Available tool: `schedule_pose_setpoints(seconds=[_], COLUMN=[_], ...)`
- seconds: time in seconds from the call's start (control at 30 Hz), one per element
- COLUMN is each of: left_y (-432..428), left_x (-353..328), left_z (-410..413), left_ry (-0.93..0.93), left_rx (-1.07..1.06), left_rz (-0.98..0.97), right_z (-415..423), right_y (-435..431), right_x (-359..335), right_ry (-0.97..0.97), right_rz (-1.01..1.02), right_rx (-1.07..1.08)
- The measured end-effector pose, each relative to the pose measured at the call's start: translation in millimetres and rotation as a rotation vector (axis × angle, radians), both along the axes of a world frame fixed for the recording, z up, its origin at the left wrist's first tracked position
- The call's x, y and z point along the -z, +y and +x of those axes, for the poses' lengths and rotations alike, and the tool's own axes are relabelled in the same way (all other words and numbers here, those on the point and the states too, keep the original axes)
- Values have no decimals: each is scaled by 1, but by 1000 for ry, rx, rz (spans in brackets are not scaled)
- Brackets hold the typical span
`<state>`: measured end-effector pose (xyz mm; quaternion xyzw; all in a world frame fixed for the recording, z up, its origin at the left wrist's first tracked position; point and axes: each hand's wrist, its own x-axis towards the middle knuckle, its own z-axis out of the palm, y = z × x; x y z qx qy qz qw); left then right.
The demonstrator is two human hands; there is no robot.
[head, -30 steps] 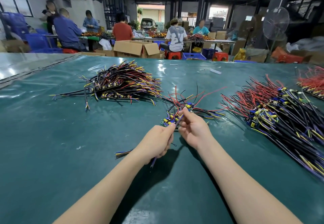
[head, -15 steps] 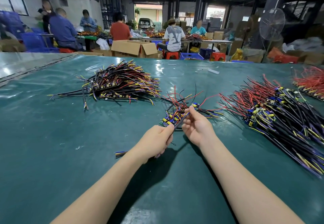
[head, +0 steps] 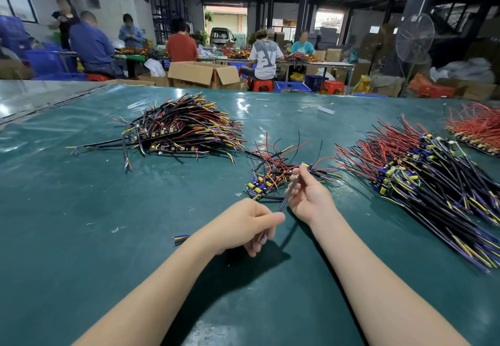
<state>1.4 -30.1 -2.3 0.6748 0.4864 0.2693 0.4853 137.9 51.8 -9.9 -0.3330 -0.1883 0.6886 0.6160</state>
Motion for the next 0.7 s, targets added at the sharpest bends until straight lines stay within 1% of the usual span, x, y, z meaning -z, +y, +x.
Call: schedule_pose_setpoints(seconds=[0.13,0.3,0.43,0.57,0.7], left_y=[2,0,0,-4,-5], left_x=[-3,-7,-12,-12,-14], left_z=[-5,-11,-17,-12,-10], left_ry=[-105,-199,-159,-2,-36], left_rx=[4,140,116,163,262], left_rz=[-41,-183,-213,-156,-188], right_z=[-1,2,3,4,3], right_y=[0,1,3,4,3], right_x=[-1,-1,1,4,4], right_ry=[59,71,104,113,114], right_rz=[-6,-29,-28,-44,-19], right_rx=[-38,-29,-43,-41,-58])
